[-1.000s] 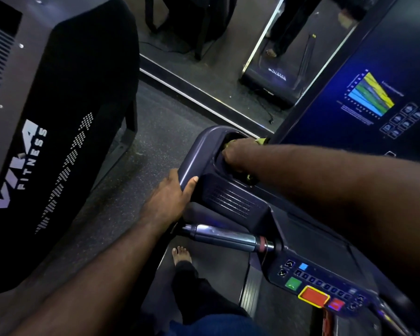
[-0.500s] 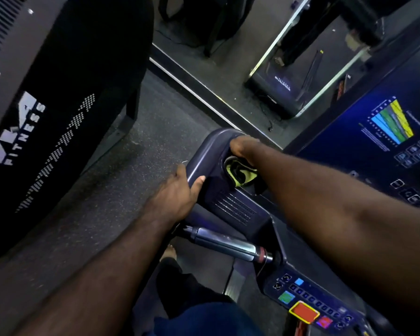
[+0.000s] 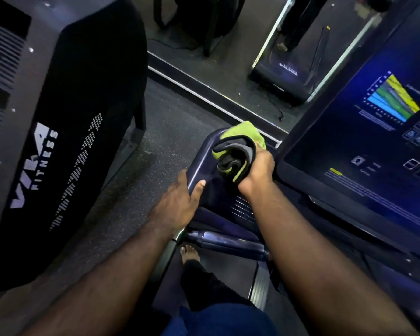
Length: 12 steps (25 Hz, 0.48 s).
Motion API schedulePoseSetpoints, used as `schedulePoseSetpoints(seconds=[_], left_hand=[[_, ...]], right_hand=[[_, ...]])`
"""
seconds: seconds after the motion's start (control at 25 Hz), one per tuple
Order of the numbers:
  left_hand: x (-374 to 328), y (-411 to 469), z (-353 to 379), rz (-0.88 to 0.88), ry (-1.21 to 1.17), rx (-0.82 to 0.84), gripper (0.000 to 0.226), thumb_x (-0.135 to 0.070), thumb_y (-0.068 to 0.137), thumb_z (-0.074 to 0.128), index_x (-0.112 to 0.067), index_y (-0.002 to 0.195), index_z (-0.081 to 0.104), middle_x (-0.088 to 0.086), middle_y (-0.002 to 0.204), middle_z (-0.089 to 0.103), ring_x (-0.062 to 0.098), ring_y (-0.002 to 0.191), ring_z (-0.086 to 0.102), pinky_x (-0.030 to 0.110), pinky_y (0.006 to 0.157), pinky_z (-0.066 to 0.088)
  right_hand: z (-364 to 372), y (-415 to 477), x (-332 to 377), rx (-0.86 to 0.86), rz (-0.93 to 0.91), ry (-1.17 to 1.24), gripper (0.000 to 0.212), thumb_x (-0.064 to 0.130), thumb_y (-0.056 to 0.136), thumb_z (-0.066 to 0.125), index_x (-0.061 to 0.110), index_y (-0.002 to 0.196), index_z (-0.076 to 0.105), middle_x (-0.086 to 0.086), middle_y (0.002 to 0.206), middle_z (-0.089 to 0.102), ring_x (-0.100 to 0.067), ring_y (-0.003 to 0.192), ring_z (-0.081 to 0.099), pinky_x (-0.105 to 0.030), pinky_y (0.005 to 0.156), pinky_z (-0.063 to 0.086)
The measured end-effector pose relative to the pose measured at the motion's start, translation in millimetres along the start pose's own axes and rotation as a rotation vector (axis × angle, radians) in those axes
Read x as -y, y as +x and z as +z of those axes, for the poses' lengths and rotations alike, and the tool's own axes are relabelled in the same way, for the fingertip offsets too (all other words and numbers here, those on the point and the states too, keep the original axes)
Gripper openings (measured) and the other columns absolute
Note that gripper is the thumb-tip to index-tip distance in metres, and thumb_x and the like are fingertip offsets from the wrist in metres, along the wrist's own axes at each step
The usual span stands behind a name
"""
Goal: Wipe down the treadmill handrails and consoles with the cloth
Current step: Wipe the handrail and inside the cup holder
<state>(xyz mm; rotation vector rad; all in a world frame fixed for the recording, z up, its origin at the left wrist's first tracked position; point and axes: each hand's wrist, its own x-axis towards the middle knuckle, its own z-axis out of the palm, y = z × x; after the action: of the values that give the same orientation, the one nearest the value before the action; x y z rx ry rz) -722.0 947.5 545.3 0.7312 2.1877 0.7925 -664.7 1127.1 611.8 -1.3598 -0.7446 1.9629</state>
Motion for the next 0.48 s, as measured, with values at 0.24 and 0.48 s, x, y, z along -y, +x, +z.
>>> schedulePoseSetpoints(seconds=[0.24, 0.48], left_hand=[[-2, -3, -1, 0.008, 0.025, -0.015, 0.082, -0.084, 0.096, 0.023, -0.029, 0.157, 0.025, 0.015, 0.147, 0.057, 0.039, 0.128, 0.059, 0.054, 0.102, 0.051], [-3, -2, -2, 0.016, 0.062, -0.017, 0.079, -0.075, 0.100, 0.026, -0.030, 0.163, 0.014, 0.023, 0.149, 0.053, 0.044, 0.130, 0.056, 0.055, 0.103, 0.048]], right_hand=[[5, -26, 29, 0.378, 0.175, 0.032, 0.040, 0.027, 0.101, 0.058, 0.007, 0.135, 0.067, -0.020, 0.141, 0.065, -0.040, 0.126, 0.064, -0.055, 0.103, 0.055], [11, -10, 29, 0.143, -0.479, -1.627, 0.049, 0.010, 0.080, 0.067, 0.020, 0.127, 0.067, -0.011, 0.128, 0.065, -0.033, 0.116, 0.062, -0.043, 0.100, 0.051]])
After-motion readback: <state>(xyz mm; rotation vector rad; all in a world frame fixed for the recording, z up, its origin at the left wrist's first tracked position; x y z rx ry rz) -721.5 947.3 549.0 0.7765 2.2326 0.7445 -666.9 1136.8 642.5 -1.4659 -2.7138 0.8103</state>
